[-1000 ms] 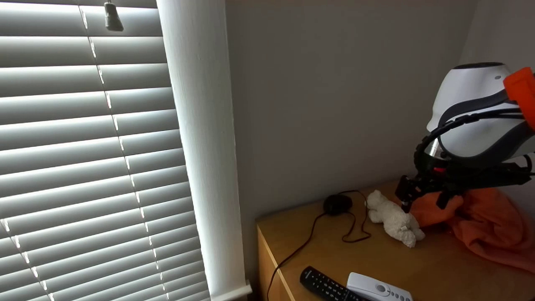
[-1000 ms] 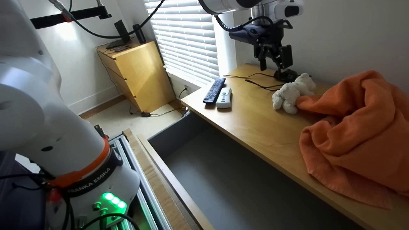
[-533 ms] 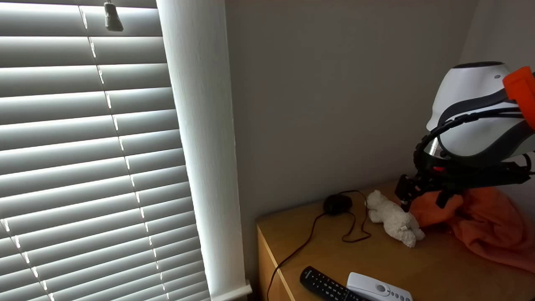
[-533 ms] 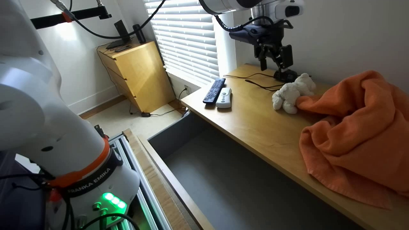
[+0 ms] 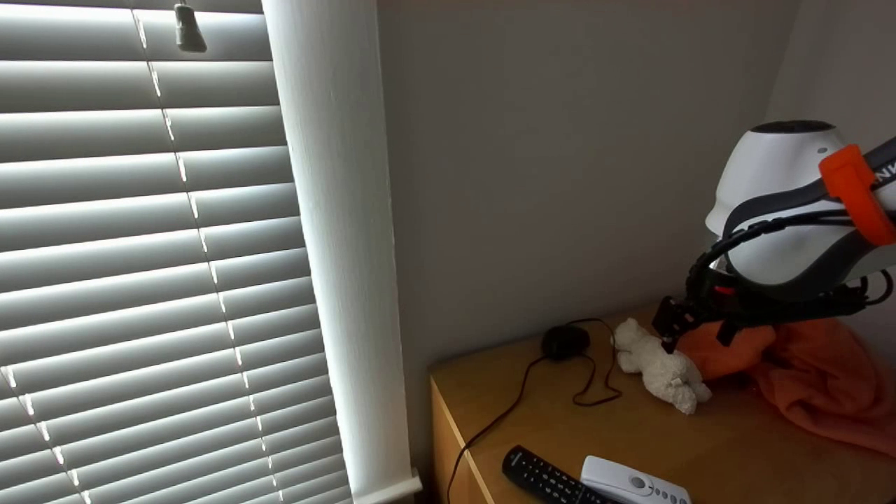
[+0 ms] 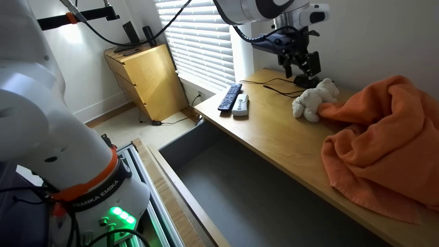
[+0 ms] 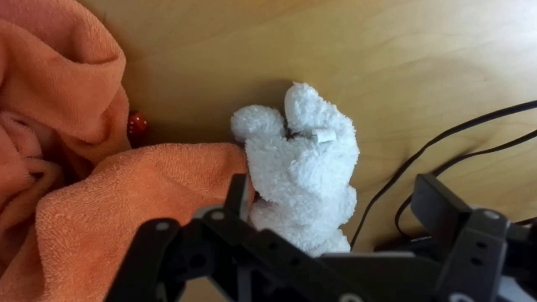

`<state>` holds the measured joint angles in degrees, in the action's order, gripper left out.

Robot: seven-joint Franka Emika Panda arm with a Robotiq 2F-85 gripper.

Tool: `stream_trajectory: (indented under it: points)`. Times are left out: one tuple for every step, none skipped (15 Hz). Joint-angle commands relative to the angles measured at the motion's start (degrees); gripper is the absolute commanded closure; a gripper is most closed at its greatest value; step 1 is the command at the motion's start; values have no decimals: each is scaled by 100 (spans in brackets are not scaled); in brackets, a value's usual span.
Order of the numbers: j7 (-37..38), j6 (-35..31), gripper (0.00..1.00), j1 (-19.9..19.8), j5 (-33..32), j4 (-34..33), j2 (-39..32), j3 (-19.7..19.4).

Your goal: Put the white fluffy toy in the open drawer

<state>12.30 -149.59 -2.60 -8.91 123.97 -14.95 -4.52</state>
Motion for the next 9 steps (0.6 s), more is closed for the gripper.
stream_trajectory:
  points:
    - [70, -467, 0, 160, -320, -272, -533, -230]
    - [19, -561, 0, 174, -326, -327, -644, -256]
    - [-65, -676, 0, 173, -295, -374, -756, -257]
    - [-117, -815, 0, 190, -297, -428, -872, -279]
    - [-172, -899, 0, 202, -272, -474, -964, -289]
    - [-231, -1007, 0, 222, -277, -522, -1068, -310]
    - [-270, -1067, 0, 244, -263, -584, -1174, -331]
    - [-348, -1096, 0, 248, -239, -632, -1262, -330]
    - [-369, -1143, 0, 286, -271, -682, -1355, -376]
